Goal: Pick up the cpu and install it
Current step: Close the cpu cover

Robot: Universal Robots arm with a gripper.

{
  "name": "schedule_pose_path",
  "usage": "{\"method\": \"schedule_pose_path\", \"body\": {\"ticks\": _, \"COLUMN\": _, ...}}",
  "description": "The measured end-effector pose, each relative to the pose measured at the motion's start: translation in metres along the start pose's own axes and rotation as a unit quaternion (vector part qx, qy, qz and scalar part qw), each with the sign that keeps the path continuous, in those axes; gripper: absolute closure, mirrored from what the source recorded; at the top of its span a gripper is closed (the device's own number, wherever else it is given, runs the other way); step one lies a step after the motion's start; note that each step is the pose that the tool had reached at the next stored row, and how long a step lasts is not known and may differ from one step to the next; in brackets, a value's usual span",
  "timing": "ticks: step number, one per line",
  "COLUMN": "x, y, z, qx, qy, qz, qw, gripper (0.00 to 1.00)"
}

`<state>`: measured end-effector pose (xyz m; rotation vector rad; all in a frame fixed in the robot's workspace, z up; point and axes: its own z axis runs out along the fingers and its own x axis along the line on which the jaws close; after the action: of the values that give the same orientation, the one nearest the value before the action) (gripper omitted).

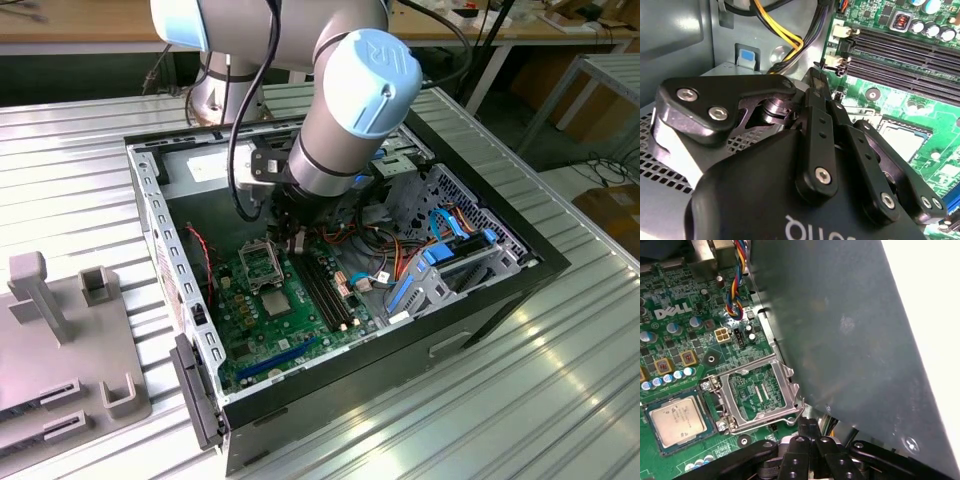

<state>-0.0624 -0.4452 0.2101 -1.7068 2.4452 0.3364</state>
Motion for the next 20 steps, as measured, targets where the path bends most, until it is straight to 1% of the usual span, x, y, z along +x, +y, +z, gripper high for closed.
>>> {"method": "schedule_pose_path", "body": {"ticks": 3, "x": 0.0008, "y": 0.0008, "z": 0.0016, "qx": -0.0005, "qy": -0.0015, "qz": 0.0, "qw": 1.0, "gripper": 0.89}}
{"method": "schedule_pose_path", "body": {"ticks": 8, "x": 0.0011, "y": 0.0015, "z": 0.0017, "qx": -0.0012, "qy": -0.0031, "qz": 0.0, "qw": 0.99999, "gripper": 0.89}}
{"method": "schedule_pose_path", "body": {"ticks": 14, "x": 0.0012, "y": 0.0017, "z": 0.0017, "qx": -0.0012, "qy": -0.0029, "qz": 0.0, "qw": 0.99999, "gripper": 0.89}}
{"method": "schedule_pose_path", "body": {"ticks": 15, "x": 0.001, "y": 0.0017, "z": 0.0012, "qx": -0.0005, "qy": 0.0009, "qz": 0.0, "qw": 1.0, "gripper": 0.89}}
{"method": "schedule_pose_path", "body": {"ticks": 16, "x": 0.0006, "y": 0.0019, "z": -0.0004, "qx": -0.0017, "qy": 0.0029, "qz": 0.001, "qw": 0.99999, "gripper": 0.89}}
{"method": "schedule_pose_path", "body": {"ticks": 17, "x": 0.0002, "y": 0.0021, "z": -0.0018, "qx": -0.0027, "qy": 0.0061, "qz": 0.001, "qw": 0.99998, "gripper": 0.89}}
{"method": "schedule_pose_path", "body": {"ticks": 18, "x": -0.0001, "y": 0.0022, "z": -0.0037, "qx": -0.0034, "qy": 0.0156, "qz": 0.003, "qw": 0.99987, "gripper": 0.89}}
{"method": "schedule_pose_path", "body": {"ticks": 19, "x": -0.0004, "y": 0.0023, "z": -0.0046, "qx": -0.0034, "qy": 0.0169, "qz": 0.003, "qw": 0.99985, "gripper": 0.89}}
{"method": "schedule_pose_path", "body": {"ticks": 20, "x": -0.0005, "y": 0.0024, "z": -0.0051, "qx": -0.0034, "qy": 0.0174, "qz": 0.003, "qw": 0.99984, "gripper": 0.89}}
